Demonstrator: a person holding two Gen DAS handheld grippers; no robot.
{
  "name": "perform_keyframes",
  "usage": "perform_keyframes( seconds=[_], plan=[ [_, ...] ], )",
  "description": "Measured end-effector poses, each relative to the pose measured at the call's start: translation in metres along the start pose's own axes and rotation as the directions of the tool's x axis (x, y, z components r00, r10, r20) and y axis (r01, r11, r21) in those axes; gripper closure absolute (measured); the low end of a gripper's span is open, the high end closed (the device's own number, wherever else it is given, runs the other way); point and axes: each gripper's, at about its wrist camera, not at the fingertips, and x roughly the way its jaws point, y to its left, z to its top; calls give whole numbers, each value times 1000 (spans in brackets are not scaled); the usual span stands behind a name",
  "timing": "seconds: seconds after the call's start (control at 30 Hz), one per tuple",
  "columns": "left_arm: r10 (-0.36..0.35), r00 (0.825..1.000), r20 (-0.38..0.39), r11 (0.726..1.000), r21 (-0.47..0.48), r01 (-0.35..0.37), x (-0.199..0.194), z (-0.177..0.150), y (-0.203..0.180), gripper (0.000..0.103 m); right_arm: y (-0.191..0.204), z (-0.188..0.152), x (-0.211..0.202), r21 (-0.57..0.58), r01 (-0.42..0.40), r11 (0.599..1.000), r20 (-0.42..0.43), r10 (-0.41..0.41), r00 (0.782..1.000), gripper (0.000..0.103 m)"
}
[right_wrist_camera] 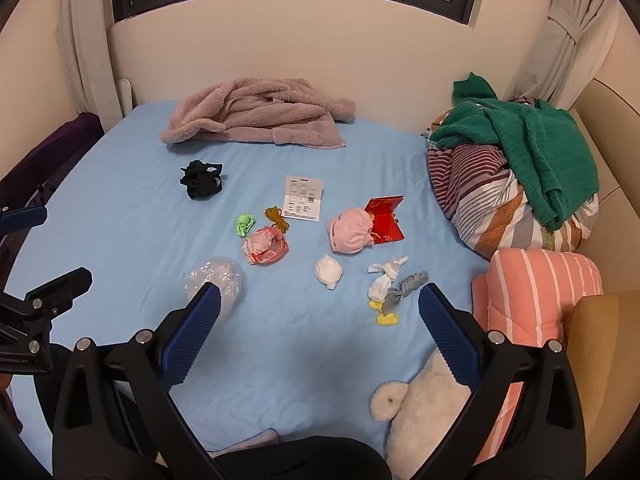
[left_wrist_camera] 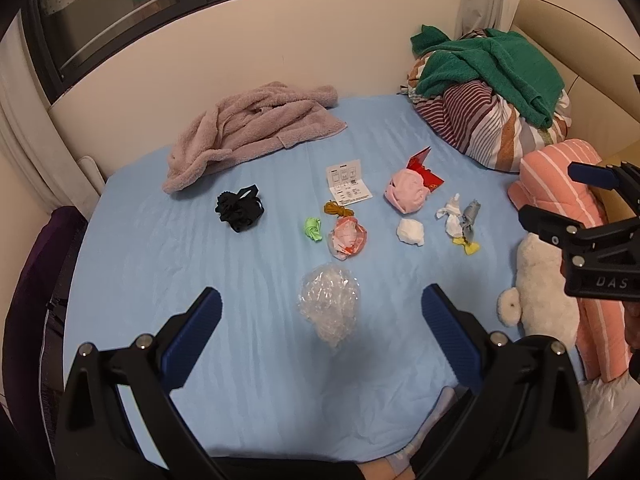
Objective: Collect trash
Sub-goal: 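Grasp the clear plastic bag with the left gripper while the right grasps the white tissue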
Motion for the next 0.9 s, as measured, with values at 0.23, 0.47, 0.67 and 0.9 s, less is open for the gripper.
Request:
perform_keyframes(
  seconds=[0.23, 0.47, 0.67, 0.9],
  plan=[
    [13, 999, -36, 1000, -12, -13, 49, -4, -2, 4, 0, -4, 57, -19, 8, 1000, -28, -9, 1000, 10],
    [25, 995, -95, 999, -25, -27, 114, -12, -2, 4, -8, -9, 125, -36, 25, 999, -63, -27, 998, 12],
    [20, 986, -164, 999, -41, -27, 174, -26, 0, 4, -15, -18, 195, -56, 16, 998, -108, -22, 994, 13],
    [5, 970, -243, 997, -67, -22, 243, -43, 1, 4, -21, -29, 286, -73, -1, 997, -180, -12, 984, 19]
  ],
)
